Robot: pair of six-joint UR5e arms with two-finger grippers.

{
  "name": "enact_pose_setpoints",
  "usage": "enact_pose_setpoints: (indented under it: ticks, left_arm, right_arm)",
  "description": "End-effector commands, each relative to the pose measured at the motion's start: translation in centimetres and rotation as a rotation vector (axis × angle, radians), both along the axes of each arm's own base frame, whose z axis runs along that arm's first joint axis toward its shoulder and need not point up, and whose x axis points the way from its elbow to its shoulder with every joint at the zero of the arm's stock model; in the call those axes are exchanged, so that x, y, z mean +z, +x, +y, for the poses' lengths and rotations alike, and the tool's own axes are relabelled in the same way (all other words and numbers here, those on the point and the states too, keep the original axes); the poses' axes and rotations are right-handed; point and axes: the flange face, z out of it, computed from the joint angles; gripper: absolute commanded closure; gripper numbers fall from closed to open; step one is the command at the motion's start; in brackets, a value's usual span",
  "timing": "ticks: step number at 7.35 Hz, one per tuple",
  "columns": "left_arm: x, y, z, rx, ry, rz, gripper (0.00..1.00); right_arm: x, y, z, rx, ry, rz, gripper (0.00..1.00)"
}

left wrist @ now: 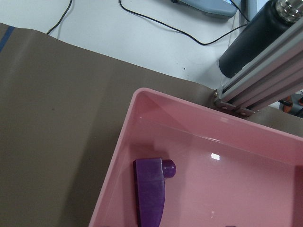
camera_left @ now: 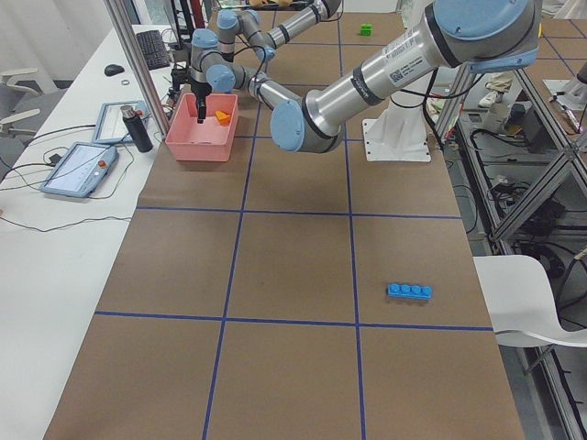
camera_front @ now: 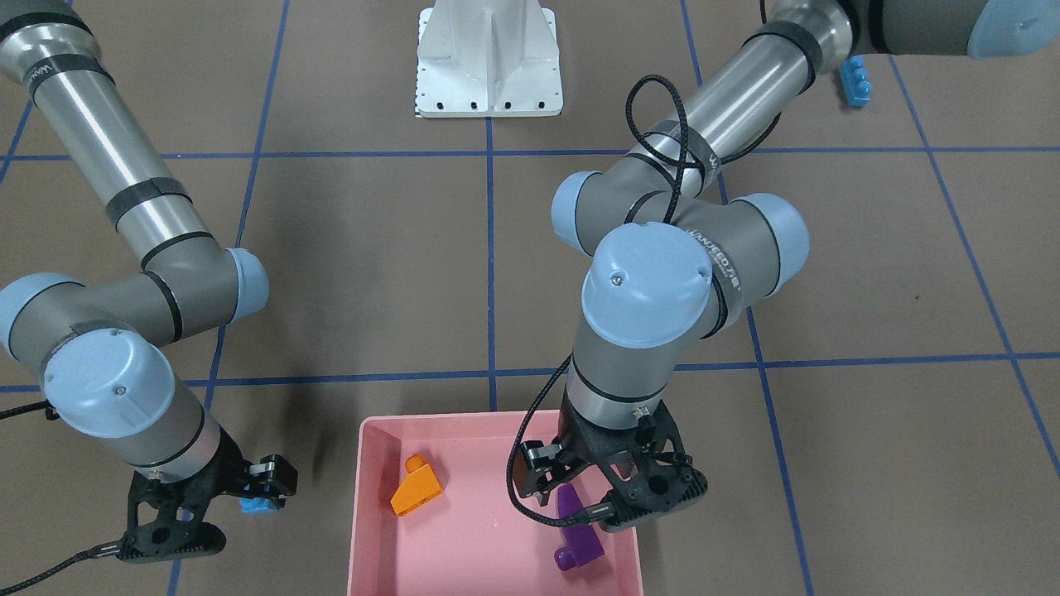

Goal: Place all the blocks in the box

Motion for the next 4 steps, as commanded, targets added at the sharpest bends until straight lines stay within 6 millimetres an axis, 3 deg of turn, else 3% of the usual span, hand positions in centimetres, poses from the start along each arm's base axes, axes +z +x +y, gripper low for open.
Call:
enact_pose_setpoints:
  ticks: [1,2,3,4]
  left_arm:
    - [-0.2,0.0,0.1,0.002,0.003,0.003,0.00]
    - [-0.5,-0.1,0.3,0.003,0.010,0.009,0.00]
    - [-0.7,0.0,0.4,0.005,0.012,0.011,0.00]
    - [-0.7,0.0,0.4,0.005,0.012,0.011,0.00]
  right_arm:
    - [0.8,-1.5,0.6,-0.011,-0.002,0.016,0.08]
    - [1.1,-1.7,0.5,-0.013,-0.009,0.020,0.25]
    - [1.4,-2.0,0.7,-0.018,-0.012,0.023,0.50]
    - [1.9,-2.2,0.8,-0.021,-0.021,0.029,0.64]
